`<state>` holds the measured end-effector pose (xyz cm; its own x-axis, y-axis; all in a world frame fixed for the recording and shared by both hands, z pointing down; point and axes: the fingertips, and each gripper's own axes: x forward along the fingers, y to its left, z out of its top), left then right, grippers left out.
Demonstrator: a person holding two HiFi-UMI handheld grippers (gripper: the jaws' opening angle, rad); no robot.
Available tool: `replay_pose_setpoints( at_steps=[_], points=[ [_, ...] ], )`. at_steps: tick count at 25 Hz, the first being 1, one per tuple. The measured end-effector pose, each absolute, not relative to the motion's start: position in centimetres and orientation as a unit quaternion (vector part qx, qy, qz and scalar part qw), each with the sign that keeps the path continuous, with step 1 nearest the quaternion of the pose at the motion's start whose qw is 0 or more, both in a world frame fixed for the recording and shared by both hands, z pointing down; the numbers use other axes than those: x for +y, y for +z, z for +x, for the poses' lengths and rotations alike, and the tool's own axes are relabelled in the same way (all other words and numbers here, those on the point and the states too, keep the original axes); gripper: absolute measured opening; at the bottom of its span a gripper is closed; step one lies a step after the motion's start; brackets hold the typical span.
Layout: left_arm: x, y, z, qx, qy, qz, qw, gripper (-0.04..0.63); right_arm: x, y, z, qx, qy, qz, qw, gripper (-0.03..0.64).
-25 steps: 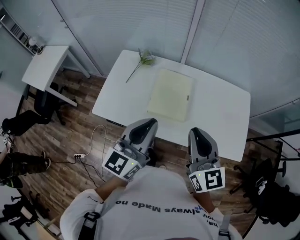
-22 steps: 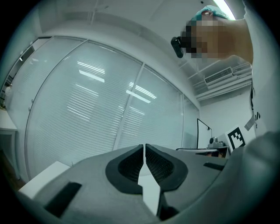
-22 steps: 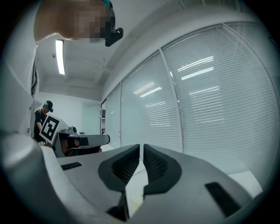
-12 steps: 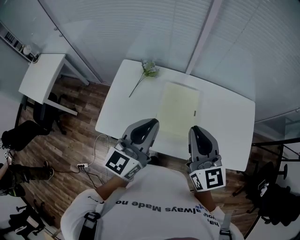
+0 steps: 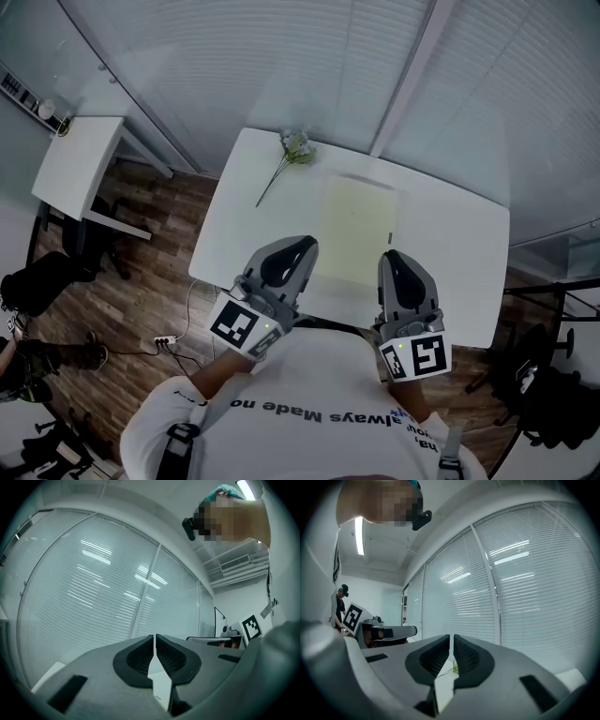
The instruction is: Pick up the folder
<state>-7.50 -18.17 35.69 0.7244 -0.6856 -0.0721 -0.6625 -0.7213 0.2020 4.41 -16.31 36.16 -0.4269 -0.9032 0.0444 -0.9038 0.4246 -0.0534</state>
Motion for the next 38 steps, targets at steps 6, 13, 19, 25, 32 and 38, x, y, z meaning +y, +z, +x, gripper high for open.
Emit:
replay_pose_setpoints(
  at_steps=[6,13,19,25,32,38],
  points=[
    [-18.2,35.1,-6.0,-0.364,-0.074,0.925,0.081,0.021,-16.3,35.5,6.0,-0.843,0.030,0.537,0.006,0.031],
    [-17.7,34.6,-3.9,-0.364,-0.077,0.925,0.079,0.021,-15.8,35.3,8.2,-0.844,0.031,0.535,0.009,0.031],
    [-17.6,35.1,-3.4,-0.368,-0.072,0.923,0.088,0.021,-15.5,35.5,8.6,-0.848,0.034,0.528,0.007,0.031],
    [-17.9,36.5,-2.9,-0.369,-0.058,0.921,0.109,0.023,-15.8,37.0,9.0,-0.854,0.053,0.518,0.011,0.032],
    [-18.6,38.4,-2.7,-0.372,-0.041,0.920,0.117,0.023,-16.4,40.2,10.2,-0.848,0.082,0.523,0.014,0.032],
    [-19.9,41.8,-2.8,-0.366,-0.019,0.917,0.154,0.075,-17.5,43.6,10.8,-0.840,0.098,0.532,0.037,0.047]
  ],
)
